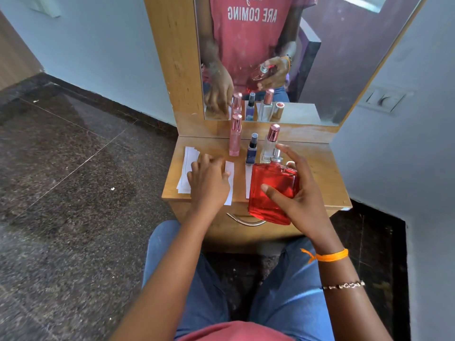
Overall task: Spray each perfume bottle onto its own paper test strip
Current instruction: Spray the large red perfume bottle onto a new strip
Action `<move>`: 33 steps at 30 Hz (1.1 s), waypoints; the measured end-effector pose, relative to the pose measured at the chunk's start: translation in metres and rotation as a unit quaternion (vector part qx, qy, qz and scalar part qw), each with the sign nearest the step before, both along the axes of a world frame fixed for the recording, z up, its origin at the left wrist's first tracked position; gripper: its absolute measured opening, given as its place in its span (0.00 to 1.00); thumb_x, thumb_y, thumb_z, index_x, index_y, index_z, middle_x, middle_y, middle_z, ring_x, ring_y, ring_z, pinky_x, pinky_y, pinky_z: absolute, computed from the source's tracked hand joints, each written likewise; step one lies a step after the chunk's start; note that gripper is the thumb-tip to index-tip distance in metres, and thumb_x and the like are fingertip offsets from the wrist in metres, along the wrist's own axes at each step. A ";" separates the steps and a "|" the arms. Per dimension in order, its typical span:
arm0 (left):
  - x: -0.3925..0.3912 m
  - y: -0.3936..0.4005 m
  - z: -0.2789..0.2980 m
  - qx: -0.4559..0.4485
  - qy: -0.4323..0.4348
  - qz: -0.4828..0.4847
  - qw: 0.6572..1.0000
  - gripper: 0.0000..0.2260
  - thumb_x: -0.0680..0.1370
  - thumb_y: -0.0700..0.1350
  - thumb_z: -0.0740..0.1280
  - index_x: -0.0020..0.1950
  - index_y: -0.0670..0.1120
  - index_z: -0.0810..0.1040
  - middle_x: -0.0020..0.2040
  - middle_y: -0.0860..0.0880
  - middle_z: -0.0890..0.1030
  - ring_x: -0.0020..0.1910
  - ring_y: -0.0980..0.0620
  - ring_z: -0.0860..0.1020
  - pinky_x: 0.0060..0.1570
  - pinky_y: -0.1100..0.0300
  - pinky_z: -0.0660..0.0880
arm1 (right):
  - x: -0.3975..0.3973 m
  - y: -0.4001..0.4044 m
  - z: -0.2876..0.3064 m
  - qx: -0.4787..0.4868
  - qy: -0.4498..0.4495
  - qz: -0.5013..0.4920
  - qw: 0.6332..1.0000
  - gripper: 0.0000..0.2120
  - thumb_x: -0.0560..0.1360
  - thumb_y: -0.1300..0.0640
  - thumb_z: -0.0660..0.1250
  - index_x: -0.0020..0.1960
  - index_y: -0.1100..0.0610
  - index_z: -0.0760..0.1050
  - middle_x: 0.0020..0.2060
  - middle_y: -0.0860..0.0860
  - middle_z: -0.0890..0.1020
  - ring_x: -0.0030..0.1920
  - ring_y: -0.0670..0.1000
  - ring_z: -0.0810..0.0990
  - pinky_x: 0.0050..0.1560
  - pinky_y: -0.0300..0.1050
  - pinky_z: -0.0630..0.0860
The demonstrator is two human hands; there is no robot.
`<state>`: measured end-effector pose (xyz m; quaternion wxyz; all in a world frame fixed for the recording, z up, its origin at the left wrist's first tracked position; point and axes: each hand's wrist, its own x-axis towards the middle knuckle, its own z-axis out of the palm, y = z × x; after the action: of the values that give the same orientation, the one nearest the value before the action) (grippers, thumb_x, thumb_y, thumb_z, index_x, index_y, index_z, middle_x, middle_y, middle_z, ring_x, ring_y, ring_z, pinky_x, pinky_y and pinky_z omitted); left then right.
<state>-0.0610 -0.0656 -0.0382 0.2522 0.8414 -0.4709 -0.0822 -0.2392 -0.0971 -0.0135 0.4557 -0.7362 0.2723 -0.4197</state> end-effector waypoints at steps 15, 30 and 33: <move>-0.001 0.003 0.005 -0.118 0.215 0.007 0.969 0.10 0.71 0.39 0.72 0.48 0.50 0.76 0.36 0.58 0.76 0.41 0.55 0.78 0.39 0.62 0.71 | 0.005 0.003 -0.009 0.201 -0.170 0.081 0.961 0.31 0.68 0.67 0.71 0.66 0.46 0.69 0.63 0.53 0.72 0.54 0.50 0.81 0.46 0.44 0.79; 0.002 0.020 0.043 -0.124 0.520 -0.020 0.845 0.07 0.69 0.39 0.73 0.41 0.51 0.82 0.35 0.55 0.84 0.38 0.58 0.81 0.33 0.68 0.75 | 0.021 0.010 0.020 -0.231 0.264 -0.124 0.928 0.33 0.66 0.58 0.73 0.68 0.45 0.67 0.56 0.49 0.79 0.48 0.54 0.80 0.38 0.46 0.78; -0.001 0.020 0.046 -0.125 0.529 -0.021 0.839 0.07 0.70 0.39 0.73 0.46 0.47 0.82 0.41 0.49 0.84 0.44 0.52 0.81 0.42 0.62 0.77 | 0.027 0.012 0.021 -0.293 0.328 -0.143 0.887 0.32 0.66 0.59 0.72 0.67 0.45 0.68 0.51 0.50 0.79 0.44 0.56 0.79 0.32 0.44 0.73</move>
<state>-0.0624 -0.0458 0.0076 0.5643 0.6213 -0.2894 -0.4601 -0.2127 -0.0855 0.0075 0.0390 -0.8849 0.3736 -0.2754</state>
